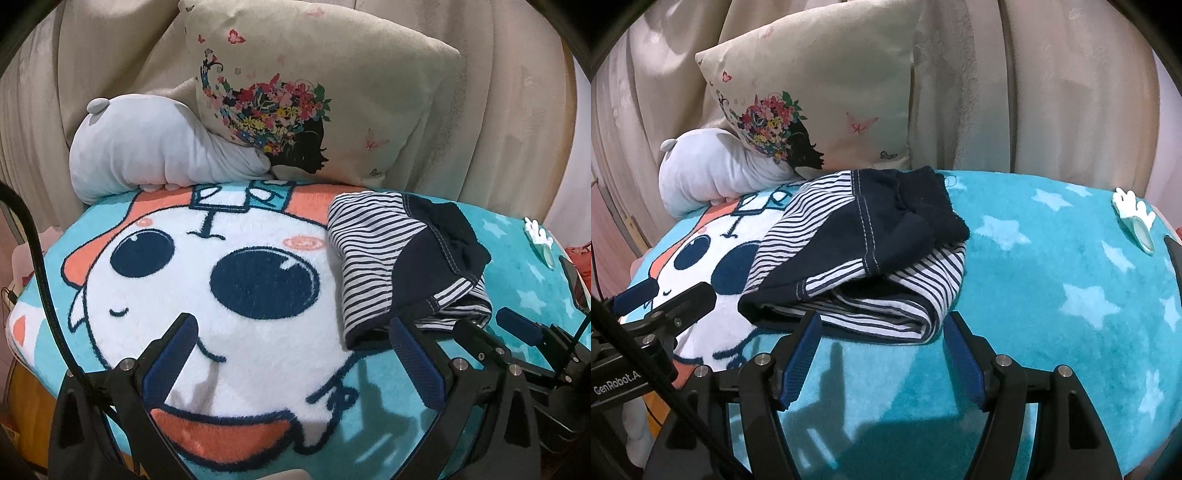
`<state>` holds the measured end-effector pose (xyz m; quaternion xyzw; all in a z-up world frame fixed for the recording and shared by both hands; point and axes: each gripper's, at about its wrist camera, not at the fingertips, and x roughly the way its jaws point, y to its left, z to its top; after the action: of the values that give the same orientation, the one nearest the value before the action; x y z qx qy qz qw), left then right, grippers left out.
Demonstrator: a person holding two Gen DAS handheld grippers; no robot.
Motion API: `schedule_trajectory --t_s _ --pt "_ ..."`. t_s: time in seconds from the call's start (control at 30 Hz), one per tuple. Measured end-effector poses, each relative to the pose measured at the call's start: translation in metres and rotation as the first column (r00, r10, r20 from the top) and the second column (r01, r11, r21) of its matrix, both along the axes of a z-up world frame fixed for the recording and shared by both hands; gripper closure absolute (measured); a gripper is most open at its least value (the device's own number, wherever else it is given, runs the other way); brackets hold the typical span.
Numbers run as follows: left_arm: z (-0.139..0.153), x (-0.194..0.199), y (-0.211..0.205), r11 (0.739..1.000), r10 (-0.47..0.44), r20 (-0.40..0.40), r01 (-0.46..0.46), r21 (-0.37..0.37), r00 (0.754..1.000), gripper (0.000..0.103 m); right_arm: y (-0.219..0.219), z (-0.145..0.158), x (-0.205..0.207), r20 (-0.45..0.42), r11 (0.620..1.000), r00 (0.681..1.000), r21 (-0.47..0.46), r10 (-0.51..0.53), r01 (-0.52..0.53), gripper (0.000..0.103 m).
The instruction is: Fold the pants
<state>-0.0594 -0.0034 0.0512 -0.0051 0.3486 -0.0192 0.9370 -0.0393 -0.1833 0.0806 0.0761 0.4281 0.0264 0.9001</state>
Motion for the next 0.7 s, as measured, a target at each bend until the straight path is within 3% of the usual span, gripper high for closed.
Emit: schedule_trajectory --t_s 0.33,0.7 --pt "-0.002 0.004 0.003 1.000 -0.004 -0.024 0.003 -0.023 1.000 0.000 0.008 -0.003 0.002 -0.015 1.000 1.000 -0.009 0.021 -0.021 0.030" --pt "0.000 -0.004 0.009 0.998 0.004 0.000 -0.004 -0.055 1.000 0.000 0.027 -0.009 -0.007 -0.028 0.996 0.996 -0.022 0.084 -0.085 0.029"
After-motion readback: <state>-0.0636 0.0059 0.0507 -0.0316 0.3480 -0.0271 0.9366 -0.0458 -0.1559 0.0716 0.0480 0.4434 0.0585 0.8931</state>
